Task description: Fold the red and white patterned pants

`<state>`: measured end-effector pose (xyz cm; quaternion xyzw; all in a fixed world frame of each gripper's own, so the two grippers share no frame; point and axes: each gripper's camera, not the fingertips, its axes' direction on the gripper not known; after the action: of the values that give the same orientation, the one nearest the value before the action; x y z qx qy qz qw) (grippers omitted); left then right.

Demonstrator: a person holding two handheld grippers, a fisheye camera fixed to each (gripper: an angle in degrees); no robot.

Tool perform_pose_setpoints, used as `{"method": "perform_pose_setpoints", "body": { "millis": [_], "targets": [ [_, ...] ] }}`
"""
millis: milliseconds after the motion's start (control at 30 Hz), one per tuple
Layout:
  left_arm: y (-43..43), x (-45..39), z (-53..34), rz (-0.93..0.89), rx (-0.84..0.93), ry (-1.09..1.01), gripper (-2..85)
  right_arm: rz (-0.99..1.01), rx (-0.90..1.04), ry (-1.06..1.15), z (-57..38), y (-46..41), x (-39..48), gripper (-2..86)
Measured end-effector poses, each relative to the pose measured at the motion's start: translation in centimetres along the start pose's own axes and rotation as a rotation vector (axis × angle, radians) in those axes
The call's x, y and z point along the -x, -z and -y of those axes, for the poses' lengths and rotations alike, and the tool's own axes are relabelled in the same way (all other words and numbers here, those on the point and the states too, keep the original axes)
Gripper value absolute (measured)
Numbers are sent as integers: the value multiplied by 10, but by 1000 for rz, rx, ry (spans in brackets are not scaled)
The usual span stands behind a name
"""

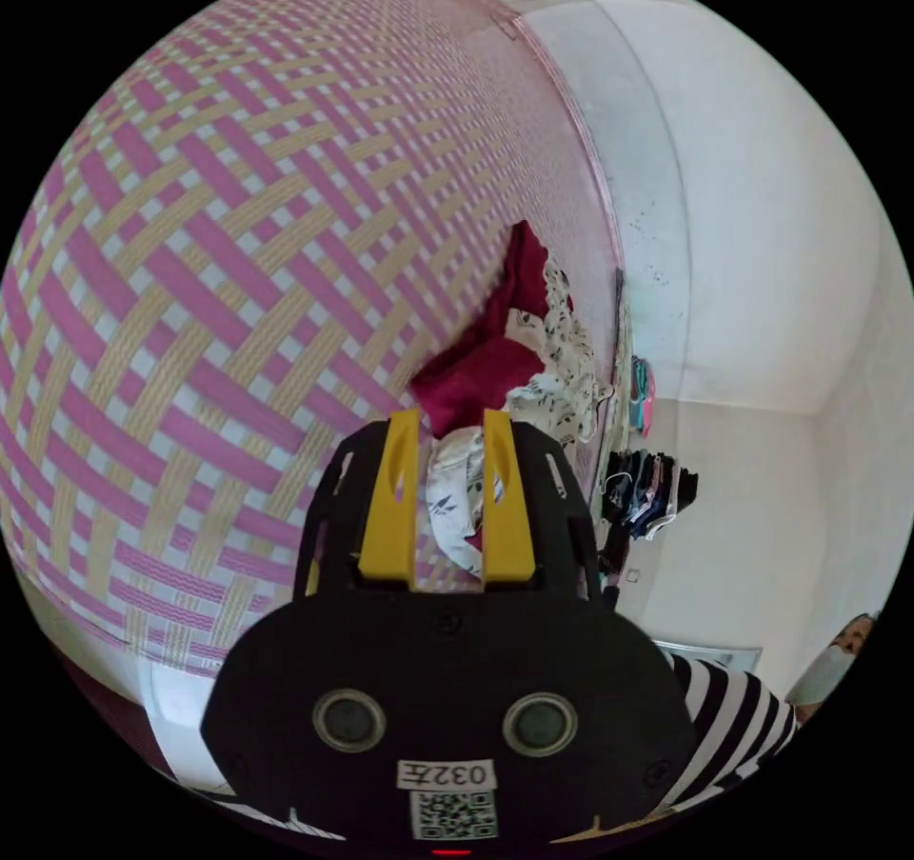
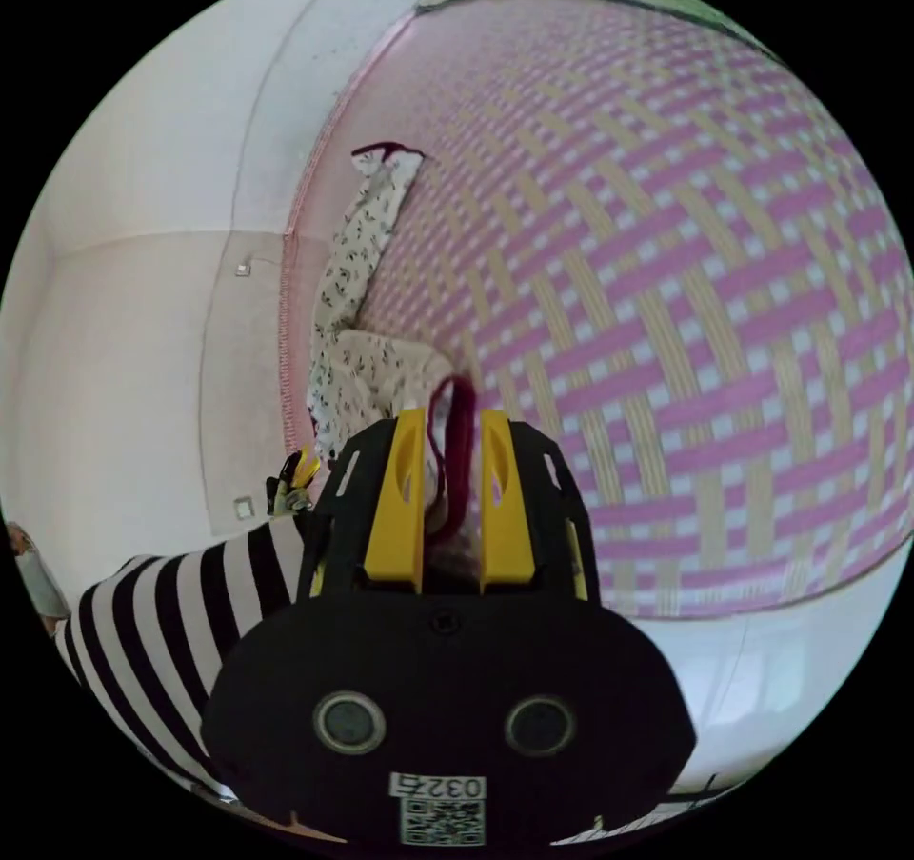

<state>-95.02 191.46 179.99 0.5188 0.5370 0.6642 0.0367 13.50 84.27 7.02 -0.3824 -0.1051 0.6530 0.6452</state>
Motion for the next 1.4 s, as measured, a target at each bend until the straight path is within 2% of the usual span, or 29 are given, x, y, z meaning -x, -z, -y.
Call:
{"method": "perform_pose_setpoints", "body": {
  "millis": [167,367,633,800,933,1000,1133,1200,1300,1400],
  "targets": [
    [-12,-17,19,-23,1,-3,81,88,77,-35,-50,-4,-2,89],
    [-41,-37,63,-39,84,14,103,94,116,33,-41,-14,20,92],
    [-36,-44,92,-19,75,59,79,72,314,-22,-15,-36,34,100],
    [-36,-51,112,11,116,50,60,108,284,-22,-9,-17,37,99],
    [-31,-49,128,-6,123,57,39,134,373,-28,-3,-22,26,97],
    [-26,-48,132,-31,113,53,26,182,411,-25,-1,-29,25,84],
    [-12,-39,139,-113,91,65,3,145,464,67,3,-43,38,2],
    [-3,-33,147,-188,78,94,-3,142,426,113,11,-38,46,-5],
    [21,-35,170,-382,28,107,-8,132,264,212,43,0,67,-9],
    [52,-63,195,-513,3,1,-9,136,41,376,70,63,107,-10]
  ]
}}
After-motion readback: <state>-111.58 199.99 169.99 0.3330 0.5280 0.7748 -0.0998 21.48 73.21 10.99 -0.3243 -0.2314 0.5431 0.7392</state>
